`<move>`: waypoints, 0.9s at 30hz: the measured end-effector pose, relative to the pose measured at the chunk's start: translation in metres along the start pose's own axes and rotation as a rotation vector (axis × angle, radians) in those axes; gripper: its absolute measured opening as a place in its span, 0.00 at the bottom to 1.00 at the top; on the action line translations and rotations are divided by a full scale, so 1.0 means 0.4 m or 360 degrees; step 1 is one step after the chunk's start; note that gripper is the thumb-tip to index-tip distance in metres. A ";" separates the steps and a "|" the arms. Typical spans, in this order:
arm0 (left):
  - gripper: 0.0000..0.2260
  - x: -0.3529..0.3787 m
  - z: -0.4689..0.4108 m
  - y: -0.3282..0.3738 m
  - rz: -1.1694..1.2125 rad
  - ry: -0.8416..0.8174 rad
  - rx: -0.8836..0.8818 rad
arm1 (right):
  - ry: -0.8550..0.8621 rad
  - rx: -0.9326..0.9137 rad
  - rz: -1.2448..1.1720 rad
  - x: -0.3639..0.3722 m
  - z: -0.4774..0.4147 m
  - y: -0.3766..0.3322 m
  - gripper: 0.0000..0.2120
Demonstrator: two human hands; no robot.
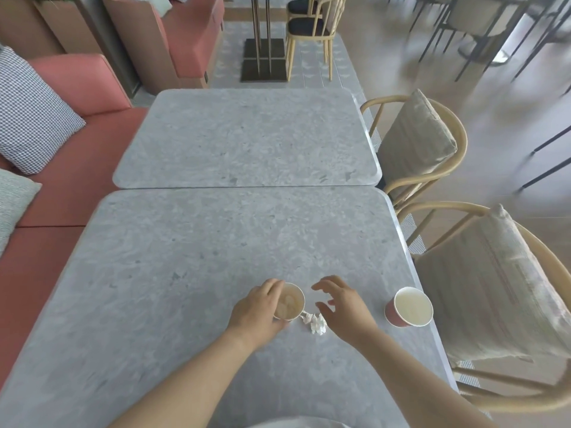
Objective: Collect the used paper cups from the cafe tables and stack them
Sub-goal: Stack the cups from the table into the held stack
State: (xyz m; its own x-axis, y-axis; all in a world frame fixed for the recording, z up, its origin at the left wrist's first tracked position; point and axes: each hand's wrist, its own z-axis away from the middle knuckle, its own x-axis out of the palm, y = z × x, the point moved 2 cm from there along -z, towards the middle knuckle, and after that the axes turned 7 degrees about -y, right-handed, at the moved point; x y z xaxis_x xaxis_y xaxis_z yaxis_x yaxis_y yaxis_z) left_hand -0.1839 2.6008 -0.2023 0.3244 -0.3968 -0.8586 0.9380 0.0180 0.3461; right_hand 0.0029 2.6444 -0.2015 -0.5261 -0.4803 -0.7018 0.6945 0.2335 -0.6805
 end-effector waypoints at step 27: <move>0.32 -0.007 -0.007 -0.044 0.0156 0.0056 -0.0053 | -0.0403 0.0200 0.0273 0.084 -0.033 0.098 0.11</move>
State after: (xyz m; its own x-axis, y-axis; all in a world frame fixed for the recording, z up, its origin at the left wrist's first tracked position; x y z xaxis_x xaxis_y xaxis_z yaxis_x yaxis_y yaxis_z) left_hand -0.2011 2.6041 -0.2072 0.4182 -0.3593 -0.8343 0.9050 0.0856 0.4168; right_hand 0.0059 2.6487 -0.2548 -0.2685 -0.6415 -0.7186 0.8257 0.2308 -0.5146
